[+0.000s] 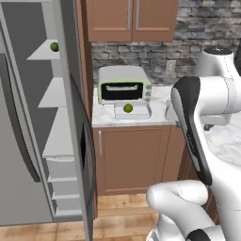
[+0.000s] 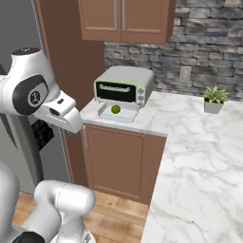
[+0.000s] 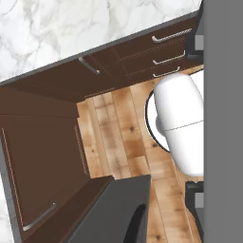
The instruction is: Take the avocado and lime out of the freezer and place them in the tupperware container on the counter. Then put the tupperware containing the vegetables back in the freezer.
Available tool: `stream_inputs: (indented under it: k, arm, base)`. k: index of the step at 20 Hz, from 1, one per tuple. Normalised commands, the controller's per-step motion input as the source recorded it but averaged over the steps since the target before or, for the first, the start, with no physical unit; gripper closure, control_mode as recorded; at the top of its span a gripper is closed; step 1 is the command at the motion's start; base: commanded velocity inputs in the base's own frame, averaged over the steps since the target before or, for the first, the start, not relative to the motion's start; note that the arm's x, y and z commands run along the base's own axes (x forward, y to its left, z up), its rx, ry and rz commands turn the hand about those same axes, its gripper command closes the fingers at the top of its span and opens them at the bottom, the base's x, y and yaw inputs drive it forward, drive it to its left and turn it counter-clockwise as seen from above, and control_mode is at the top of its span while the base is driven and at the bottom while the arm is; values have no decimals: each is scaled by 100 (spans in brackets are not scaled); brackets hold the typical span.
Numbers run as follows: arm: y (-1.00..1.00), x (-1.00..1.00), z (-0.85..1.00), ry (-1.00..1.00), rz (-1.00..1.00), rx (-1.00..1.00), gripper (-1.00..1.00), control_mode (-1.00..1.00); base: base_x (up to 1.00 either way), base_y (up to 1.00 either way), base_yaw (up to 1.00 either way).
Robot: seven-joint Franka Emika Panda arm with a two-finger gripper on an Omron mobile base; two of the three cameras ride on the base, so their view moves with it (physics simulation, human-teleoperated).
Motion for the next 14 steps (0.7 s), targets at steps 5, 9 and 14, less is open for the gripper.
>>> stream_inputs:
  k: [5, 9, 14]
  arm:
    - [0, 0, 0, 0, 0, 0, -100, 100]
    - [0, 0, 0, 0, 0, 0, -100, 100]
    - [0, 0, 0, 0, 0, 0, -100, 100]
  base:
    - [-100, 53, 0]
    - [-74, 92, 0]
    - [-3, 100, -1]
